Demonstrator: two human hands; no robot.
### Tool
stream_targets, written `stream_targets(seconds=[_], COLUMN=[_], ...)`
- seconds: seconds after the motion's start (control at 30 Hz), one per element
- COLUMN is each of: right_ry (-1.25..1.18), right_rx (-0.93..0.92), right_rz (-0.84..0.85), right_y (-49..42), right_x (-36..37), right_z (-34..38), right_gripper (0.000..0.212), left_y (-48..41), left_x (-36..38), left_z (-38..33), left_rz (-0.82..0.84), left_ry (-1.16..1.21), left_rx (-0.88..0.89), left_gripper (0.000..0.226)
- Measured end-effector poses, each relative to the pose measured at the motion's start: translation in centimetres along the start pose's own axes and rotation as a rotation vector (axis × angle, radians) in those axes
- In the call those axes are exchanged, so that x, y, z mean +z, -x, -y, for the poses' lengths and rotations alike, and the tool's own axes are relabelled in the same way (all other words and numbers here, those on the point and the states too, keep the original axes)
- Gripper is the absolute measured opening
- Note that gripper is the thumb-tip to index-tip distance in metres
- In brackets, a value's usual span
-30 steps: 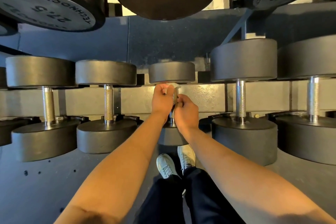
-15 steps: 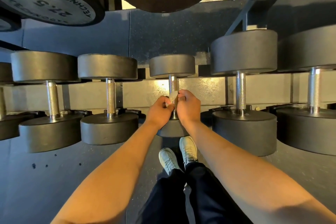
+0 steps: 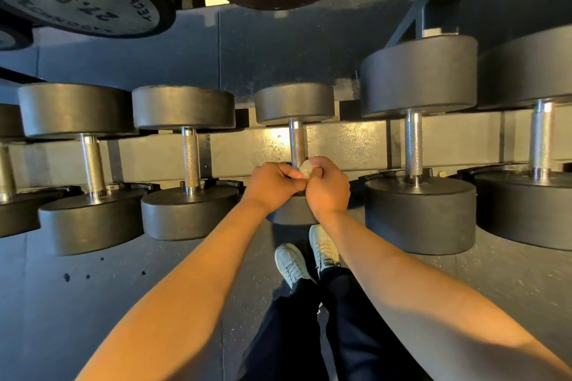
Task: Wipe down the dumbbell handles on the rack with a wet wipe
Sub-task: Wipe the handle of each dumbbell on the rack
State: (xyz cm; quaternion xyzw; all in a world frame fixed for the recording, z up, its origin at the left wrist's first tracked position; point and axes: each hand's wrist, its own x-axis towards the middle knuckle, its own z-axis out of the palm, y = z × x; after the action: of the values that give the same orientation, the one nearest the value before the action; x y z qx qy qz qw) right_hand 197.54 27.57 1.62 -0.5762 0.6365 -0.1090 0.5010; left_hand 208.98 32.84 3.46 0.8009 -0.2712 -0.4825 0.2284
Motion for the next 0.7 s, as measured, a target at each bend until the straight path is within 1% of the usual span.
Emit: stream_targets(seconds=[0.1,0.23,0.3,0.37,0.5,0.57,0.63,0.7], right_ry=[-0.074,-0.323,-0.343,-0.318,-0.274,-0.268,-0.251,-0.224], right_rx=[0.014,0.005,-0.058,-0.115,-0.154,-0.191,-0.201,-0.224], right_rz=[0.020,0.004,-0.063,-0.077,0.059,0.125,0.200,0.234], right_y=[0.1,-0.2,-1.0,-1.9,-2.7,-2.9,-3.2,-3.6], right_x=[0.0,-1.2,-1.8,-2.0,-1.7,-1.3,-0.6,0.2], right_z=[-0.1,-0.2,0.2,0.6,2.0,2.7,3.3,3.6], right_gripper=[0.030,0.013,0.013,0.014,0.017,0.021,0.027,0.027], left_y=[0.5,0.4,-0.2,-0.9,-1.6,-1.8,-1.8,-1.5], left_x=[0.3,0.0,-0.7,-0.9,-0.2,-0.2,-0.3,-0.3], left_z=[-0.3,-0.1,0.1,0.1,-1.0,-1.4,-1.1,-0.6], left_rz=[-0.014,-0.139,-0.225,-0.279,-0.241,-0.240,-0.236,-0.246], left_ry=[0.080,0.192,0.194,0.206,0.164,0.124,0.058,0.076], left_rx=[0.037,0.112,0.127,0.103,0.153,0.179,0.212,0.196], left_gripper=[0.009,0.005,0.007,0.012,0.030,0.034,0.032,0.023])
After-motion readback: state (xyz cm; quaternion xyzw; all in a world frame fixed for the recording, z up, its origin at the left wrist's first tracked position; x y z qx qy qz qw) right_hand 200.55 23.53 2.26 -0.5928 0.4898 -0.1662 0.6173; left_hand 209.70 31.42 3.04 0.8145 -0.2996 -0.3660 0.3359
